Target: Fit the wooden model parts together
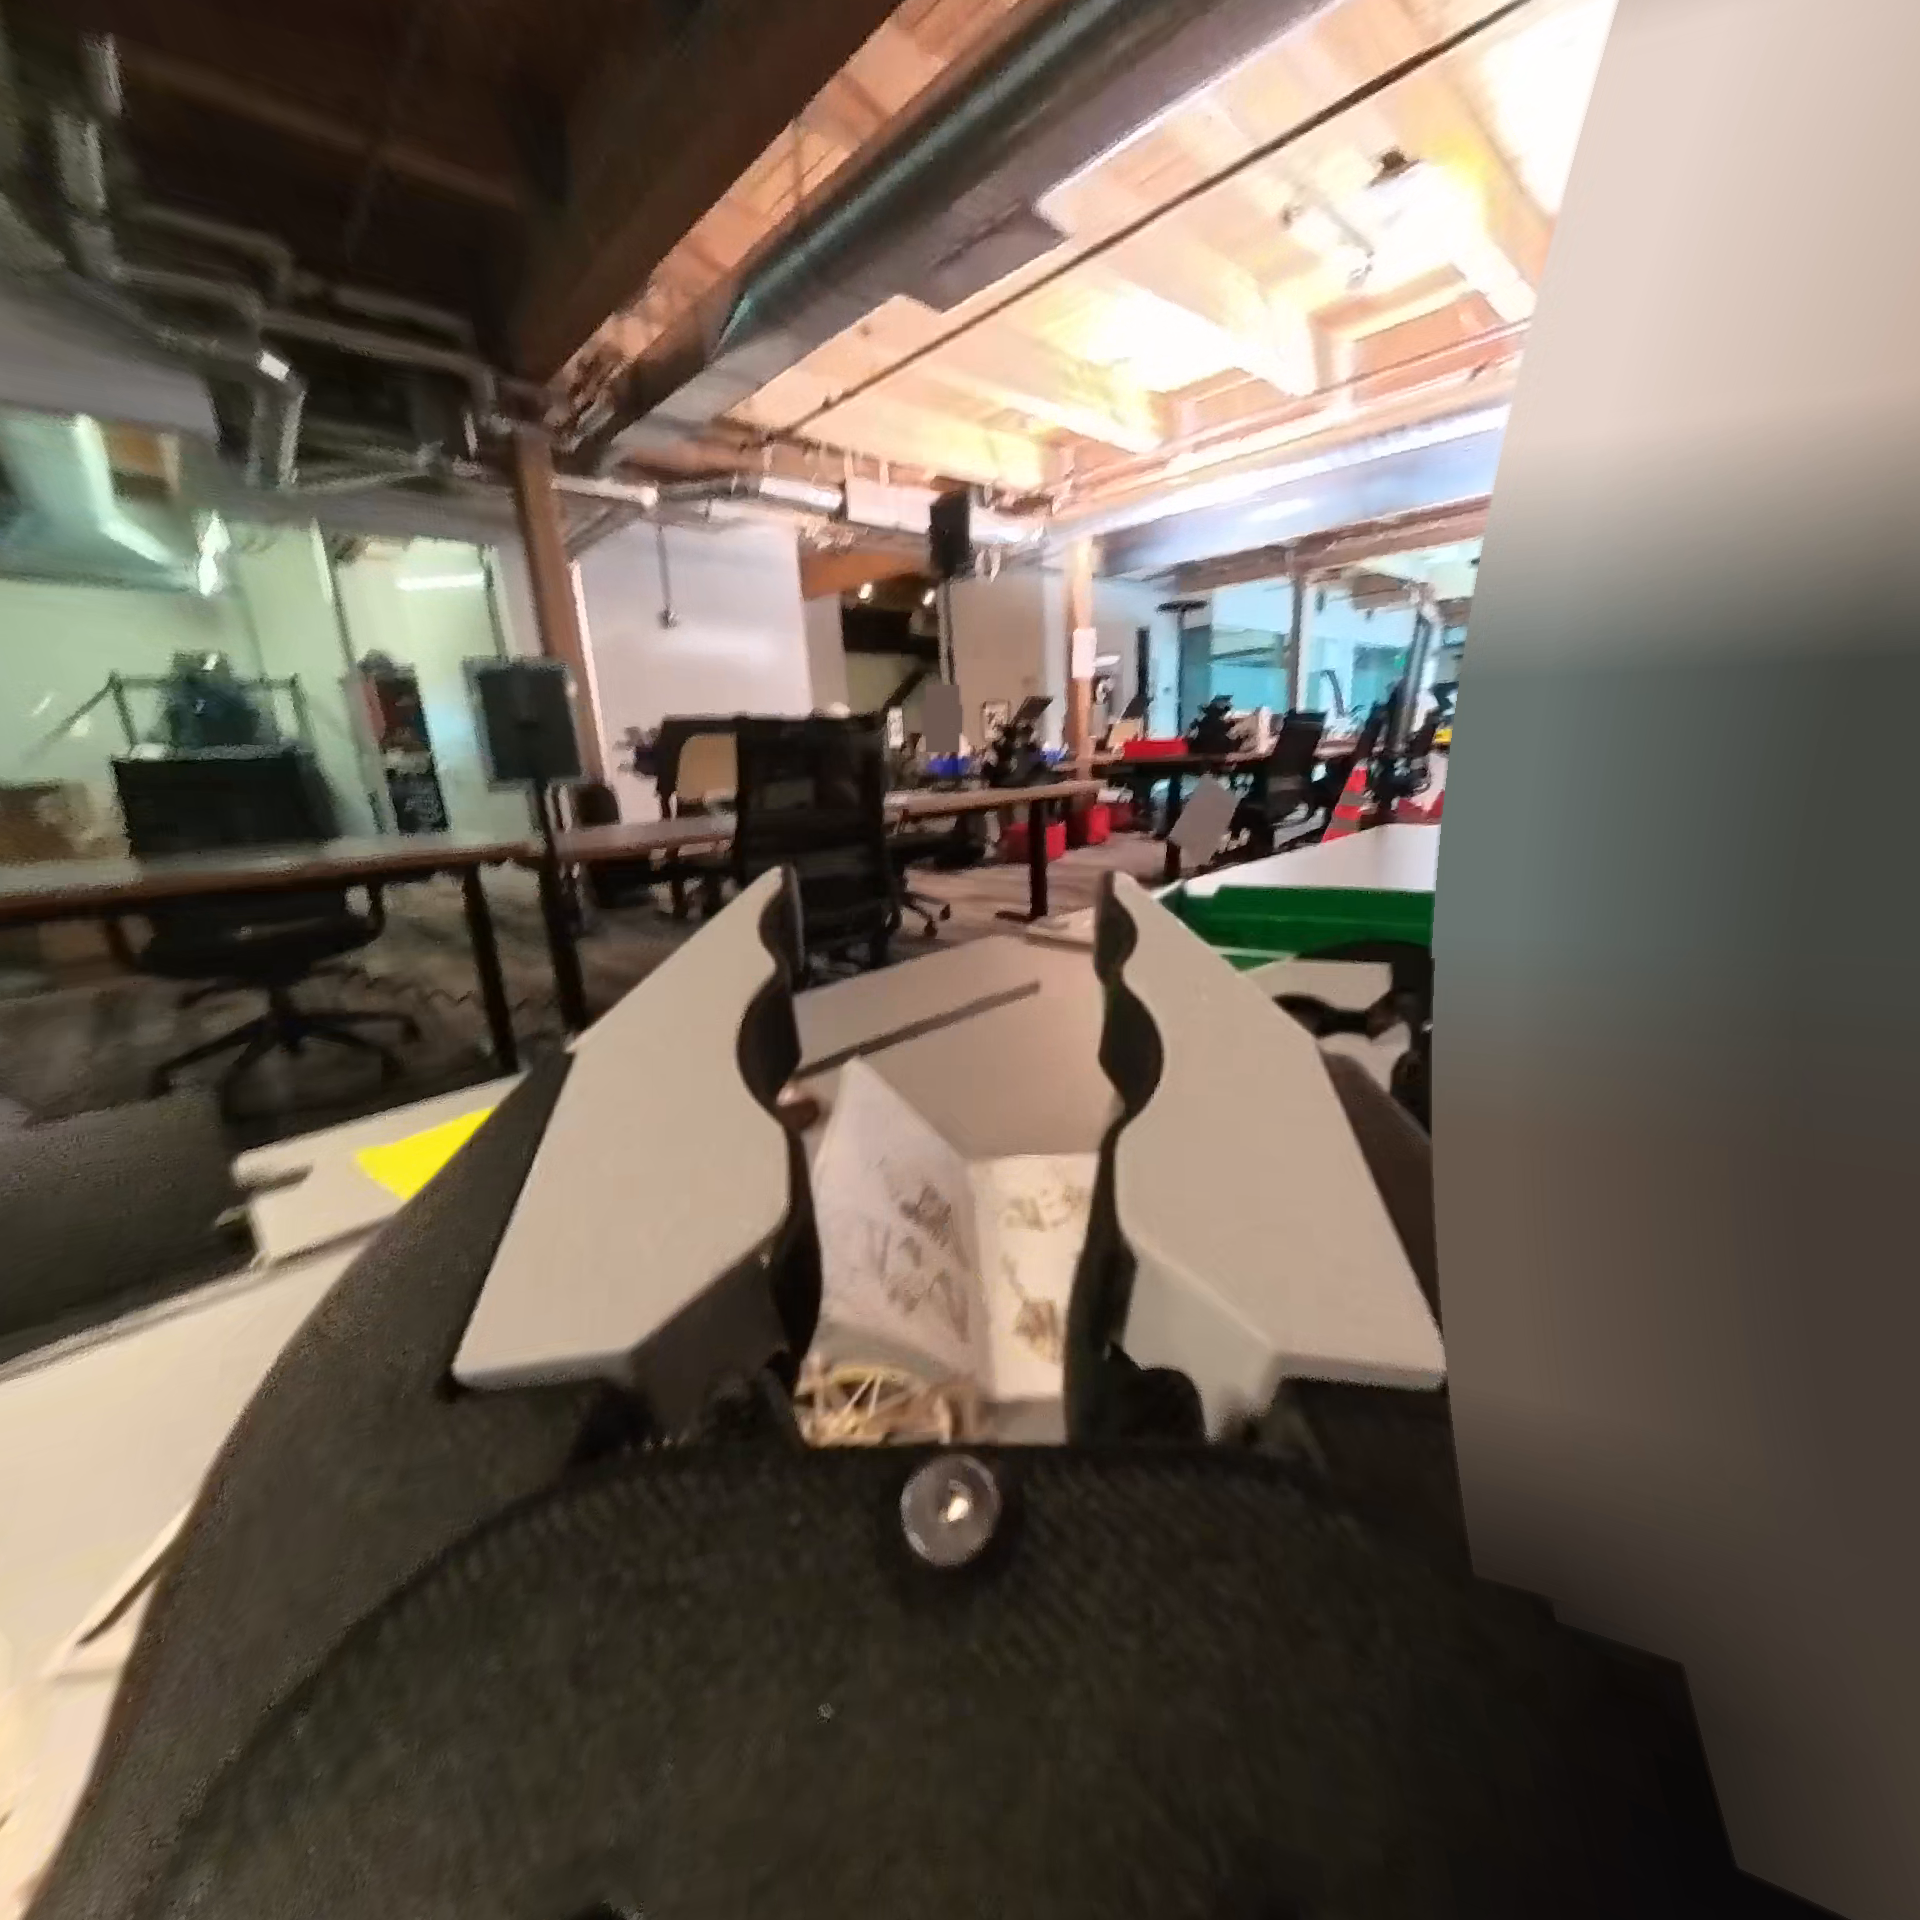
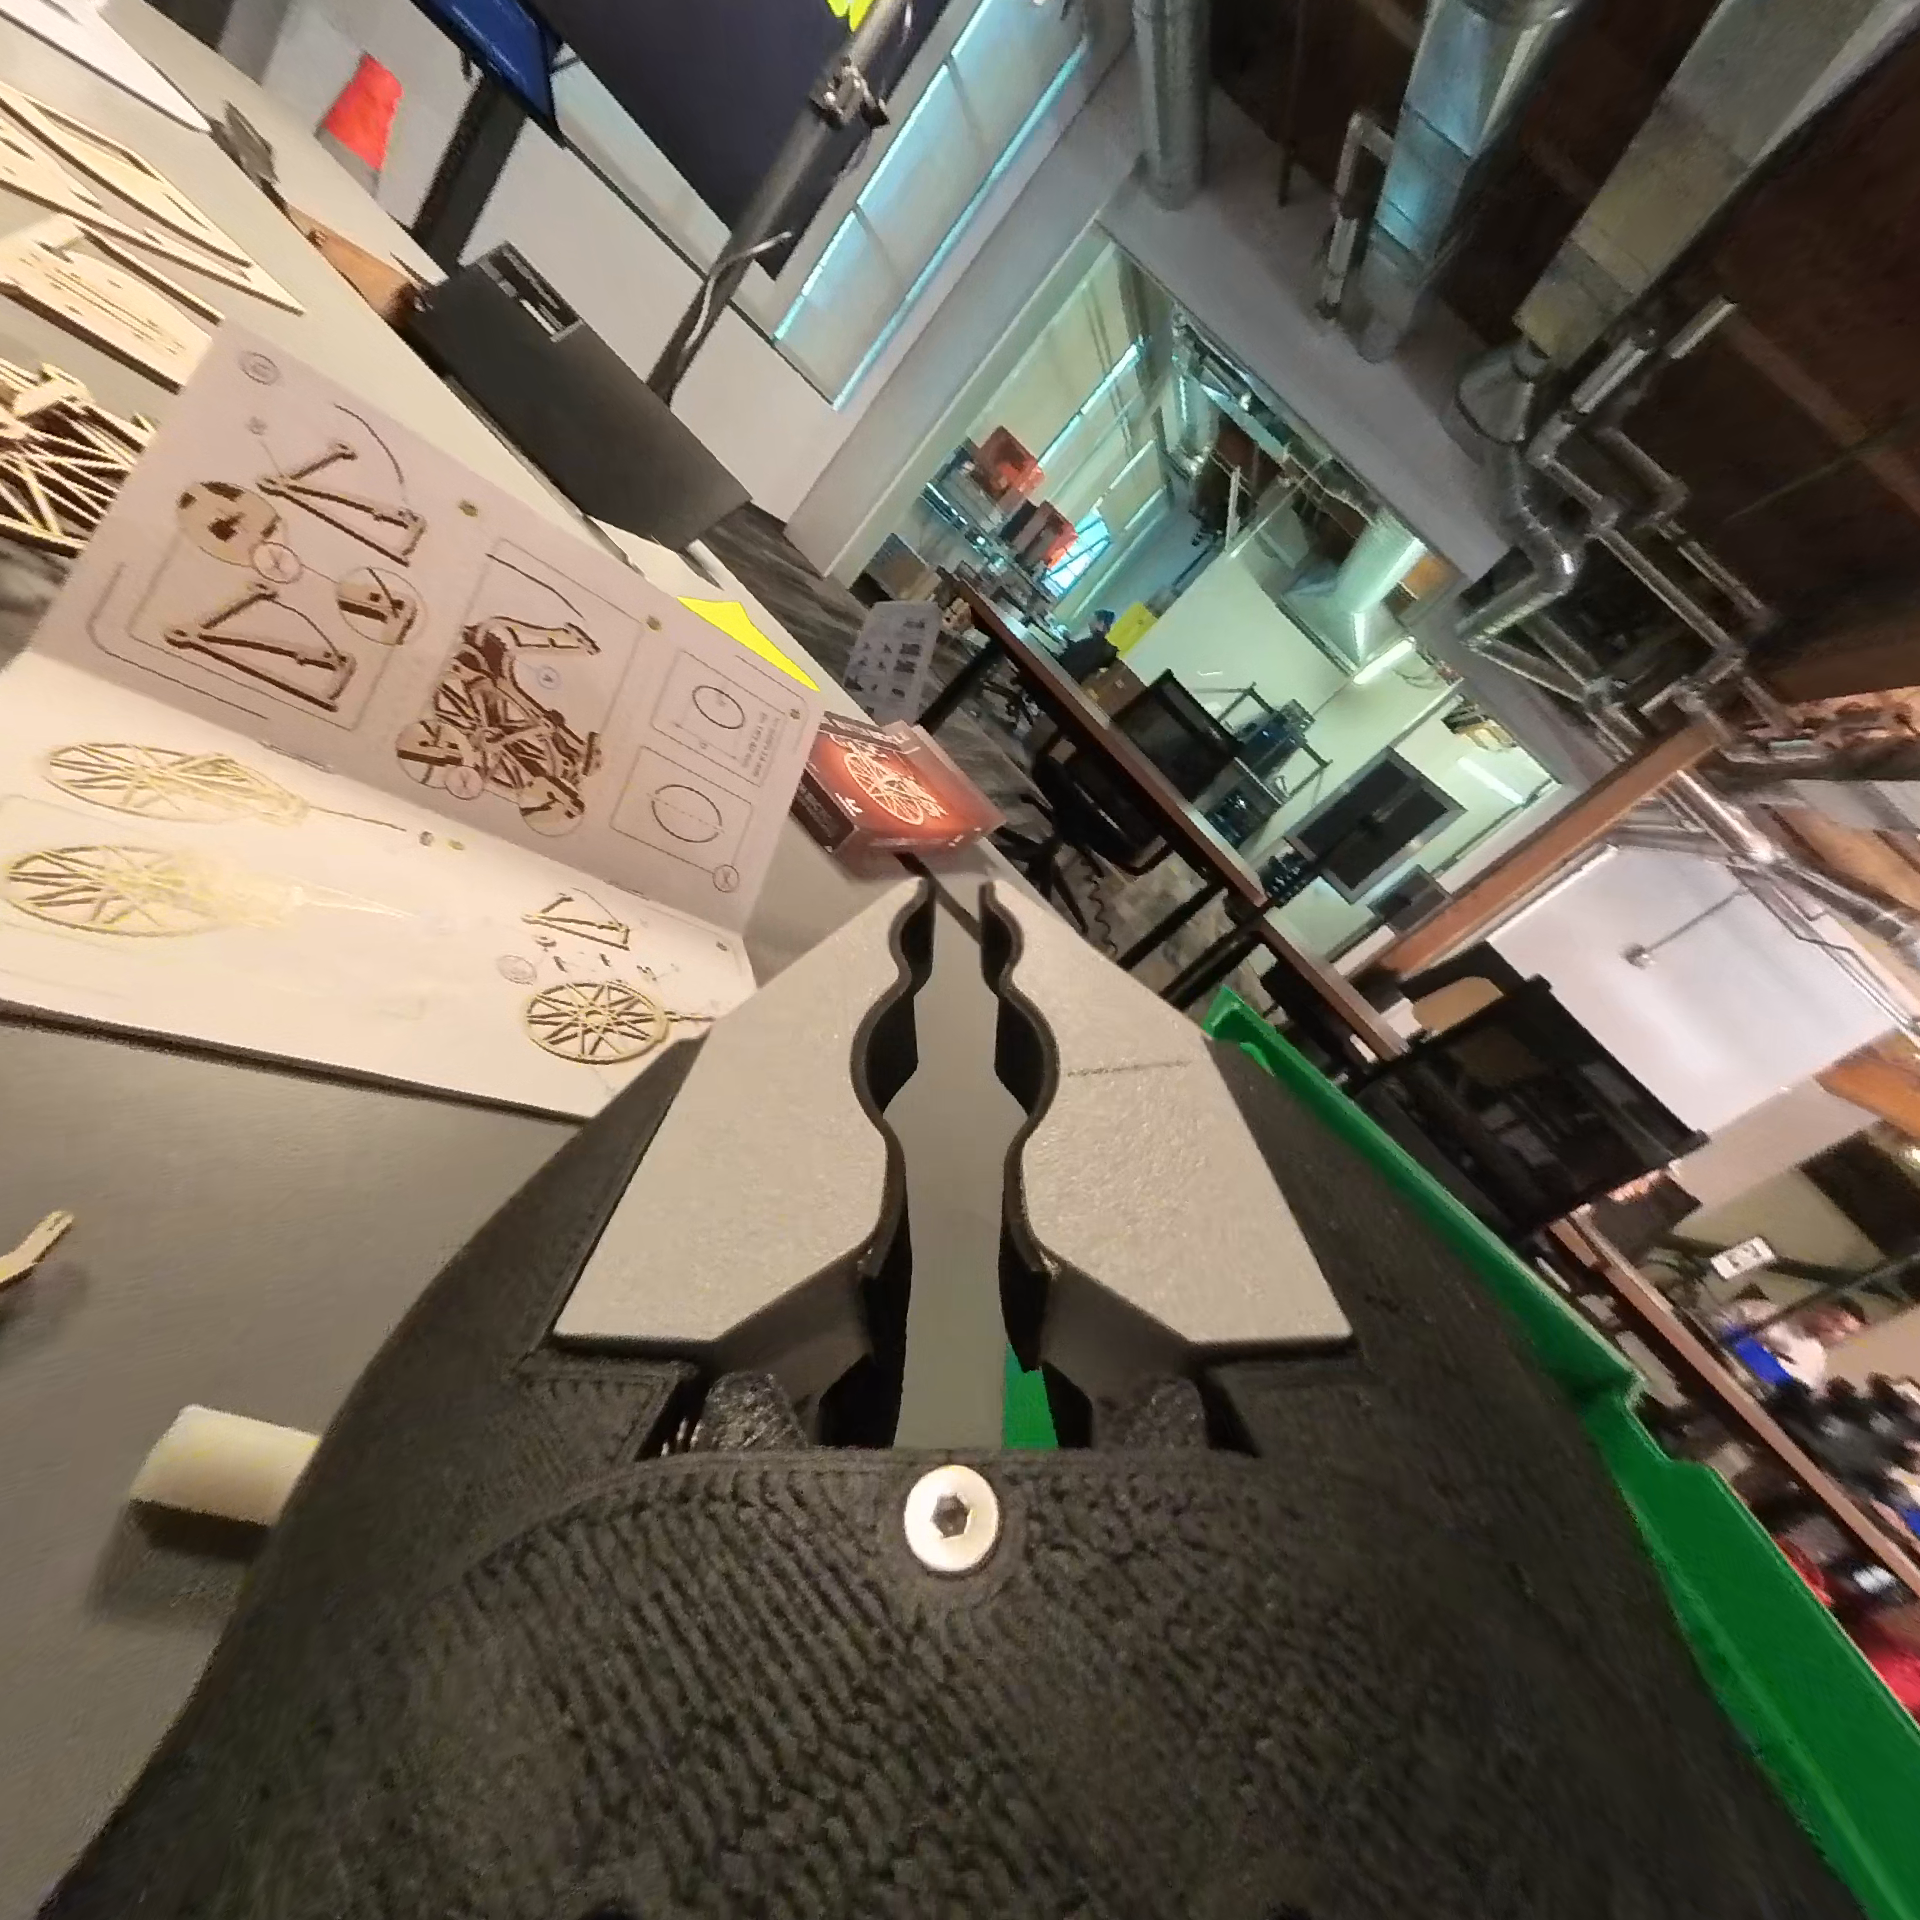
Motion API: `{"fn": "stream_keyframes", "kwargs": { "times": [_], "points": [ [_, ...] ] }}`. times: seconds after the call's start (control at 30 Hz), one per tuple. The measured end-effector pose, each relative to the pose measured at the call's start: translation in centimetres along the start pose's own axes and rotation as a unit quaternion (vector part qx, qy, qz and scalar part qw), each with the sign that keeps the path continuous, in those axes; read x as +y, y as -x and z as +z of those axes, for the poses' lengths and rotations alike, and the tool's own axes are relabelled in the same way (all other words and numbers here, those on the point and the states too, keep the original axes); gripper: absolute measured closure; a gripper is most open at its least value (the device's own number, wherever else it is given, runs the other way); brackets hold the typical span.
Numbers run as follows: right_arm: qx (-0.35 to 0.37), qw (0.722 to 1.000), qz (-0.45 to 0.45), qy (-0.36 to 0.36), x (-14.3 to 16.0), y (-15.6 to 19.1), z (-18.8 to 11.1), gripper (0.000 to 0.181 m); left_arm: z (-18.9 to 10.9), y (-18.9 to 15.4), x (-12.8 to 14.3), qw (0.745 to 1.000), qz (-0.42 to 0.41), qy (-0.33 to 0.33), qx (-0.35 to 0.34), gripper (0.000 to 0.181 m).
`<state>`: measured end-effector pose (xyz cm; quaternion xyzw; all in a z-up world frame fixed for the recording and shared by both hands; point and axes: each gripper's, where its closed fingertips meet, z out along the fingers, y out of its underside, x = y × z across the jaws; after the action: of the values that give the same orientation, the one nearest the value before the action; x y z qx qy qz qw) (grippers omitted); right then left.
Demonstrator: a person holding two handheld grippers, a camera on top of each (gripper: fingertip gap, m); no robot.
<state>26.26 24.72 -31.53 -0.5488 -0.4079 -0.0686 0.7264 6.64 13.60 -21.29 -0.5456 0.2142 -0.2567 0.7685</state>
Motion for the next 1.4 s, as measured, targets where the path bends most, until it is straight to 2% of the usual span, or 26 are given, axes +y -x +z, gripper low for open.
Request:
{"fn": "stream_keyframes", "kwargs": {
  "times": [0.17,0.3,0.37,0.43,0.67,0.83,0.97,1.17,1.33,1.4],
  "points": [
    [0.021,1.000,0.000,0.017,0.6,-0.7,0.0,0.175,-3.6,4.2,3.1,0.992,-0.017,0.120,-0.038,0.131],
    [0.024,0.999,-0.005,0.026,0.9,-0.8,0.1,0.175,-6.9,6.6,7.7,0.958,-0.049,0.274,-0.067,0.133],
    [0.023,0.999,0.000,0.026,0.9,-0.8,0.1,0.175,-8.5,6.6,9.0,0.944,-0.064,0.320,-0.056,0.148],
    [0.022,0.999,0.005,0.026,0.9,-0.8,0.1,0.175,-9.8,6.2,9.4,0.934,-0.074,0.346,-0.037,0.150],
    [0.015,1.000,0.011,0.022,0.8,-0.7,0.0,0.175,-15.6,3.1,12.2,0.866,-0.089,0.490,0.038,0.150],
    [0.011,1.000,0.020,0.016,0.7,-0.6,-0.1,0.175,-16.8,2.3,13.1,0.860,-0.064,0.504,0.046,0.150],
    [0.009,1.000,0.022,0.014,0.7,-0.6,-0.1,0.175,-15.8,1.7,13.8,0.860,-0.068,0.502,0.055,0.149],
    [0.006,1.000,0.029,0.008,0.5,-0.6,-0.2,0.175,-15.0,0.5,15.2,0.840,-0.033,0.534,0.089,0.162],
    [0.004,0.999,0.038,0.003,0.4,-0.7,-0.2,0.175,-15.0,0.6,16.2,0.826,-0.017,0.557,0.085,0.163],
    [0.004,0.999,0.042,0.000,0.3,-0.7,-0.2,0.175,-14.9,1.2,16.3,0.823,-0.021,0.564,0.063,0.177]
  ]
}}
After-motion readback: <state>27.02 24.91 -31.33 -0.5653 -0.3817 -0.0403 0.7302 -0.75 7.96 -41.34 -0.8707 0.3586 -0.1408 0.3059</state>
